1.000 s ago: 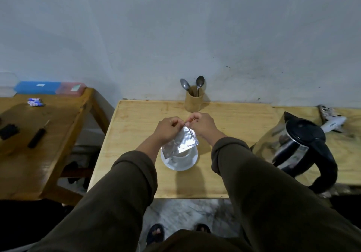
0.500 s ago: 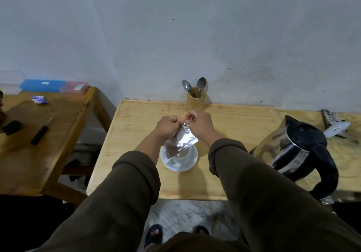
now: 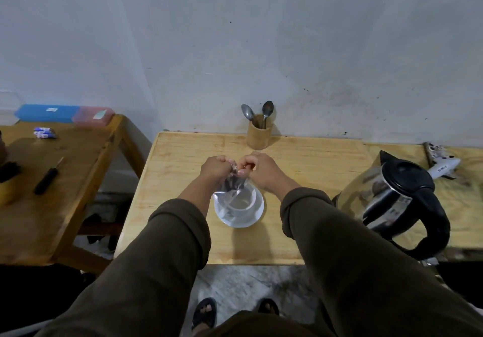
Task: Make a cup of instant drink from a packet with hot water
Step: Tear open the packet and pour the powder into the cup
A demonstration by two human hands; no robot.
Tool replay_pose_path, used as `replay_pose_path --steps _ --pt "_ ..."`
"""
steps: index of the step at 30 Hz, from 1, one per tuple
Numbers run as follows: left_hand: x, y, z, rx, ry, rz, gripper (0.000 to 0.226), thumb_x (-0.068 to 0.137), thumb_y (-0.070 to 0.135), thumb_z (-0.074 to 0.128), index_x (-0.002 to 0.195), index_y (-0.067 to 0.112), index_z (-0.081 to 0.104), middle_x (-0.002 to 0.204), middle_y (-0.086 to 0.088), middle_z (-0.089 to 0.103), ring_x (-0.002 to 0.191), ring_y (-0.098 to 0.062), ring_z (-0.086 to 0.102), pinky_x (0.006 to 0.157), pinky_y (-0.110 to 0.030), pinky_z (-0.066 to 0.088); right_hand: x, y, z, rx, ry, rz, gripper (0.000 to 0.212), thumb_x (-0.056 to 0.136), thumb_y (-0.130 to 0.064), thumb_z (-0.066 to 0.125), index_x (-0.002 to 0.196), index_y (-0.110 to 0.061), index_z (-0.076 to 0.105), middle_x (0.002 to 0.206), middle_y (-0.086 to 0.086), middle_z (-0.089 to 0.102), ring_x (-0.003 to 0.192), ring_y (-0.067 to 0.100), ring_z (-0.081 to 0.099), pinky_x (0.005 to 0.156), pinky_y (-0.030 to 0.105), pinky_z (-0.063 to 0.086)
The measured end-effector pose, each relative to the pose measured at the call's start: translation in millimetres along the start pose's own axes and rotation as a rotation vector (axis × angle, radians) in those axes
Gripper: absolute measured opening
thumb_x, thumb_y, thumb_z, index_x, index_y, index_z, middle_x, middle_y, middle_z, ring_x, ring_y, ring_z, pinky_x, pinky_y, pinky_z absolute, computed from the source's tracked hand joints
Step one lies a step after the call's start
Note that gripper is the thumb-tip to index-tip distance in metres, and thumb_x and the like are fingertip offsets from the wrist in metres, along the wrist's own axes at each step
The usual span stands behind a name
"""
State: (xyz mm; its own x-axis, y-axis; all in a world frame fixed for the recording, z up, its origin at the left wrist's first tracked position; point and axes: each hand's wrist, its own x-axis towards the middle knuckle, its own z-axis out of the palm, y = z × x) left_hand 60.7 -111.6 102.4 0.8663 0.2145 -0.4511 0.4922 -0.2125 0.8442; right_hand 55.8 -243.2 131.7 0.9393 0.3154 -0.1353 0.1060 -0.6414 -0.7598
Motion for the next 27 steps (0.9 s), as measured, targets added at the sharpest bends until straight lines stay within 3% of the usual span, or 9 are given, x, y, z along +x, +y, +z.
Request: replay_pose_path --steps 2,5,8,11,14,17,21,27 --pt "3 -4 -1 0.001 0.026 0.002 0.027 0.091 0.009 0.046 0.069 0.016 0.062 0.072 0.0 0.06 0.073 -0.018 0.056 0.079 -0.028 0.045 -3 3 -2 0.012 -0.053 0.008 0.007 0.083 -0.003 0.066 0.088 -0.002 0.07 0.08 -0.002 0.049 0.084 0.017 0.05 0.078 0.024 0.038" --pt "7 -12 -5 0.023 0.075 -0.016 0.031 0.092 0.016 0.047 0.065 0.019 0.062 0.087 -0.007 0.067 0.087 -0.023 0.061 0.092 -0.032 0.049 -9 7 -6 0.069 -0.156 0.059 0.011 0.084 -0.001 0.064 0.082 -0.012 0.065 0.08 0.0 0.057 0.086 0.016 0.052 0.077 0.023 0.041" --pt "9 -16 -7 0.109 0.101 0.004 0.027 0.092 0.018 0.046 0.075 0.019 0.067 0.107 -0.008 0.072 0.106 -0.027 0.062 0.098 -0.031 0.046 -13 9 -6 0.08 -0.219 0.1 0.023 0.085 0.0 0.062 0.072 -0.019 0.061 0.071 -0.007 0.056 0.084 0.015 0.051 0.08 0.026 0.04" --pt "8 -16 -6 0.189 0.106 0.022 0.031 0.095 0.019 0.042 0.097 0.013 0.073 0.116 -0.007 0.069 0.114 -0.028 0.057 0.097 -0.028 0.042 -15 6 -11 0.071 -0.25 0.108 0.03 0.086 -0.001 0.061 0.067 -0.024 0.059 0.07 -0.008 0.056 0.077 0.011 0.05 0.07 0.02 0.04" --pt "9 -19 -9 0.215 0.12 0.022 0.033 0.096 0.019 0.04 0.101 0.011 0.072 0.12 -0.008 0.068 0.117 -0.029 0.055 0.1 -0.03 0.04 -19 3 -18 0.085 -0.293 0.147 0.027 0.088 -0.003 0.06 0.068 -0.022 0.058 0.069 -0.009 0.054 0.067 0.002 0.046 0.063 0.015 0.037" --pt "10 -24 -13 0.232 0.113 0.034 0.03 0.095 0.018 0.04 0.093 0.016 0.071 0.12 -0.006 0.068 0.118 -0.028 0.054 0.1 -0.029 0.039 -22 4 -20 0.118 -0.314 0.165 0.026 0.089 -0.002 0.057 0.071 -0.02 0.058 0.071 -0.004 0.058 0.069 0.005 0.051 0.066 0.016 0.041" --pt "11 -31 -15 0.337 0.059 0.038 0.033 0.095 0.022 0.042 0.106 0.011 0.071 0.122 -0.008 0.067 0.117 -0.03 0.055 0.095 -0.029 0.041 -24 7 -14 0.18 -0.298 0.185 0.025 0.091 0.003 0.053 0.073 -0.014 0.057 0.07 0.001 0.063 0.062 0.002 0.061 0.06 0.007 0.048" --pt "8 -40 -15 0.365 0.001 0.009 0.032 0.094 0.022 0.045 0.11 0.011 0.071 0.124 -0.009 0.067 0.118 -0.029 0.056 0.099 -0.032 0.043 -27 12 1 0.128 -0.208 0.188 0.01 0.086 0.006 0.058 0.088 0.006 0.068 0.068 0.006 0.065 0.063 0.011 0.061 0.066 0.015 0.053"
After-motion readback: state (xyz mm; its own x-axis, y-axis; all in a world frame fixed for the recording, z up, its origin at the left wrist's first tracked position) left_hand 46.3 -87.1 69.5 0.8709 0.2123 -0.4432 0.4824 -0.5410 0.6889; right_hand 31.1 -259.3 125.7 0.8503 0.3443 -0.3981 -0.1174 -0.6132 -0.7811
